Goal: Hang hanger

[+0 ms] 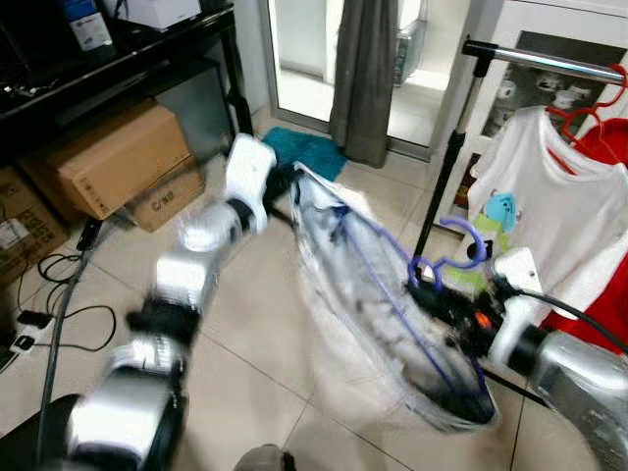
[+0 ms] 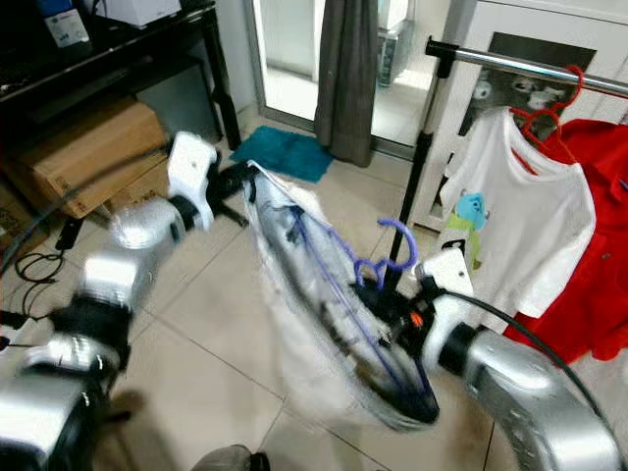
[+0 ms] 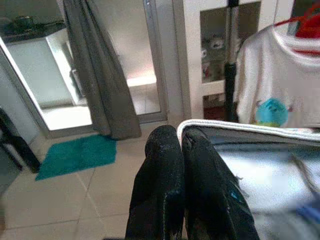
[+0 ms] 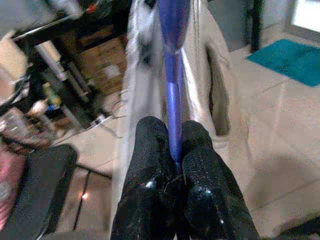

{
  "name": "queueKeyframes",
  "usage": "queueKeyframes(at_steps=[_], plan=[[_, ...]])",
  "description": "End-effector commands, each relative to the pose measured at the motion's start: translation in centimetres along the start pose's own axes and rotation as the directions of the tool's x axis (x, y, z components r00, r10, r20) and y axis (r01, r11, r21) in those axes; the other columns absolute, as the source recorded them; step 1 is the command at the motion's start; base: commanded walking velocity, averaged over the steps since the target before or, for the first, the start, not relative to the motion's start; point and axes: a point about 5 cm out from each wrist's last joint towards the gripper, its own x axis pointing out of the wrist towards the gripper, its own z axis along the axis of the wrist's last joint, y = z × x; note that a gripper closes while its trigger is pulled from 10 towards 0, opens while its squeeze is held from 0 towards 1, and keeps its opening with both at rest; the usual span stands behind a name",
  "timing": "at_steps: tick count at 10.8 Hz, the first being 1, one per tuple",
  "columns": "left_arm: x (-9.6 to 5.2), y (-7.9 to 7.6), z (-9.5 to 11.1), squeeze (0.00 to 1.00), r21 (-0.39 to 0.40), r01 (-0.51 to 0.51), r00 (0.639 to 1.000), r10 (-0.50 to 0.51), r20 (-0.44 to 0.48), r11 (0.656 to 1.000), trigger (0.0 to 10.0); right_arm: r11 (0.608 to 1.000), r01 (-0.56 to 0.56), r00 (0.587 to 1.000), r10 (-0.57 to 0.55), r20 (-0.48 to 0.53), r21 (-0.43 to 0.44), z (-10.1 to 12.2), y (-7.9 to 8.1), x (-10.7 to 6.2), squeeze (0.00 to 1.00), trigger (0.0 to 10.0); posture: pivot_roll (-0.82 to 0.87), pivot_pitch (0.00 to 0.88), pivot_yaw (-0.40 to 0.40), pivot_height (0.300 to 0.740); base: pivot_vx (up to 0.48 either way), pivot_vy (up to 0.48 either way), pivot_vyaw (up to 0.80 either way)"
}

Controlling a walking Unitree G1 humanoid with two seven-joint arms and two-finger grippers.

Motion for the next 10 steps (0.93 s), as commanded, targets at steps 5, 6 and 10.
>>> queueKeyframes(at_steps=[5,6,10], plan=[[-0.1,4.9,2.1,0.0,-0.094,-0.091,0.996,0.091,-0.004,0.991,0.0,0.992,-0.129,0.99,0.129,0.049,-0.003,1.0,0.5,-2.6,0.0,0.0,0.06,0.012,0.088,0.74,0.0,0.0,0.0],[-0.1,5.0,1.6,0.0,-0.105,-0.109,0.994,0.107,-0.021,0.988,0.0,0.993,-0.116,0.992,0.116,0.048,-0.001,1.0,0.2,-2.8,0.0,0.0,0.05,0.013,0.091,0.74,0.0,0.0,0.0],[0.4,4.3,1.3,0.0,-0.086,-0.089,0.996,0.089,-0.013,0.992,0.0,0.988,0.153,0.983,-0.154,0.101,0.024,1.2,-2.6,-2.2,0.0,0.0,0.06,0.005,0.09,0.74,0.0,0.0,0.0]])
